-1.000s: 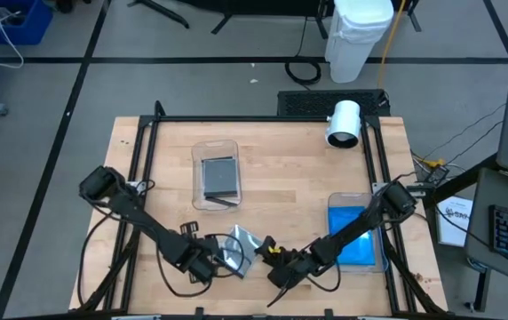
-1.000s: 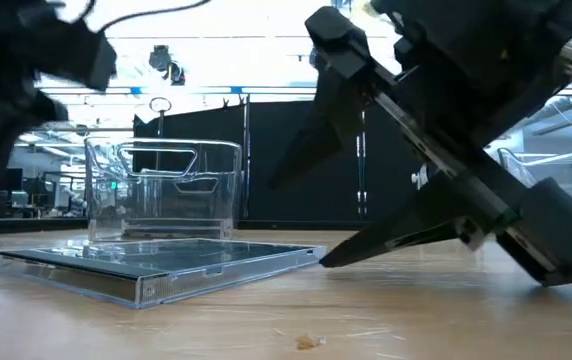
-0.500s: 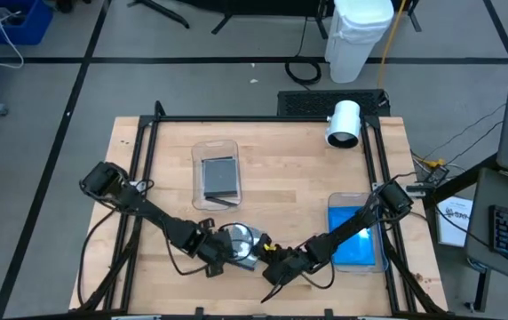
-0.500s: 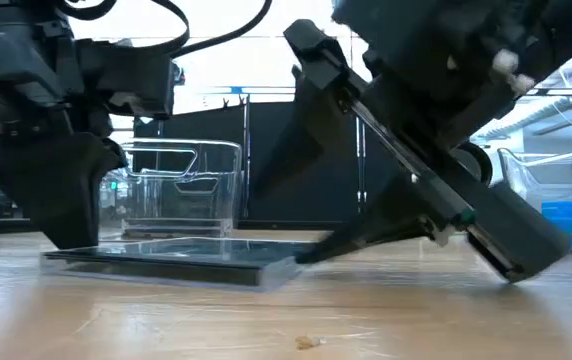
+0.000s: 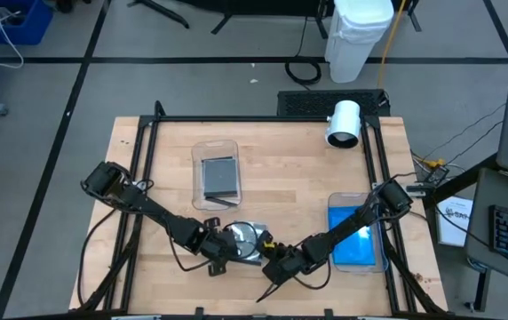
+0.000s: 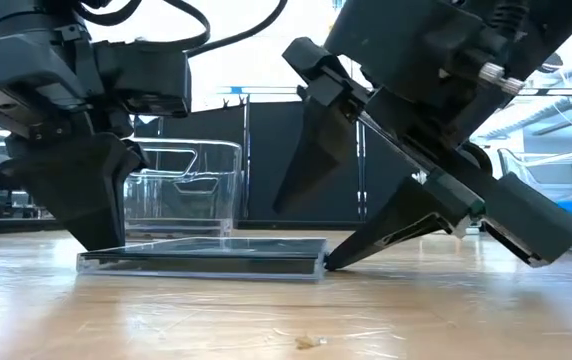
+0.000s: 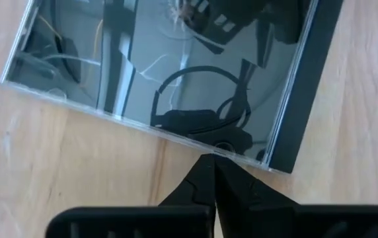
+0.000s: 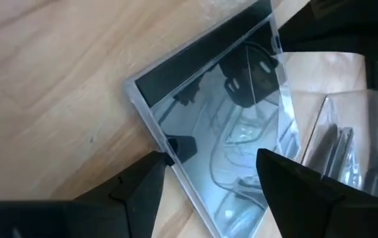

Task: Pick & place jewel cases by type
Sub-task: Put the black disc case into the left transparent bin

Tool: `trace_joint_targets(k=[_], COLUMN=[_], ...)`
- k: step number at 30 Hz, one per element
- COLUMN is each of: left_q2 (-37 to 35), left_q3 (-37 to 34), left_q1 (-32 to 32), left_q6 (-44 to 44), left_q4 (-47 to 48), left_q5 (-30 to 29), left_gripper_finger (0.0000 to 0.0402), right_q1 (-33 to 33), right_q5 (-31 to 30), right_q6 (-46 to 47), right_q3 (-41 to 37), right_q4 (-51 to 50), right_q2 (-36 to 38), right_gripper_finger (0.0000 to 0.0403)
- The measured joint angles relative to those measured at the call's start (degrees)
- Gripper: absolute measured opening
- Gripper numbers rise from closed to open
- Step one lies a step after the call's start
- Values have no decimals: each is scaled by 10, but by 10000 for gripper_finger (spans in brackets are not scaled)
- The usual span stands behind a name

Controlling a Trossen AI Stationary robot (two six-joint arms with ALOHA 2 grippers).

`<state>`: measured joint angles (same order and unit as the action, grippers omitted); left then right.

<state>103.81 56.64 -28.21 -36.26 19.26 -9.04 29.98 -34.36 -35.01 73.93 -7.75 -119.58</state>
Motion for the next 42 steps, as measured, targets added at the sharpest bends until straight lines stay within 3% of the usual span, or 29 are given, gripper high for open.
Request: trace_joint_targets(k=[7,12,19,25,33,38,42], left_q2=[0,0,0,0,-2,0,-1], left_q3=[-1,-1,-1,0,5,2,2], left_q1=[-3,-7,-10,-10,-3,-4,-5], left_q6=[16,16,16,17,16,33,32], left_q4=[-3,-6,-9,-5,-30,-49,-43], left_q5=[-7,-3,-4,-11,-77,-52,-49], left_gripper_finger=[28,24,4,28,35,35,35], right_q1=[1,-1,2,17,38,33,28], right_q5=[-108,-148,-144,-130,-63,-59,-59], right_q6=[-80,-95,-85,-95,-113,-122,-106], right_q3=[-5,-5,-5,-4,5,2,2], right_q4=[58,82,87,93,227,274,253], right_q2=[-5,-6,-4,-4,1,-1,-1], right_gripper_finger=[232,232,232,232,232,232,232])
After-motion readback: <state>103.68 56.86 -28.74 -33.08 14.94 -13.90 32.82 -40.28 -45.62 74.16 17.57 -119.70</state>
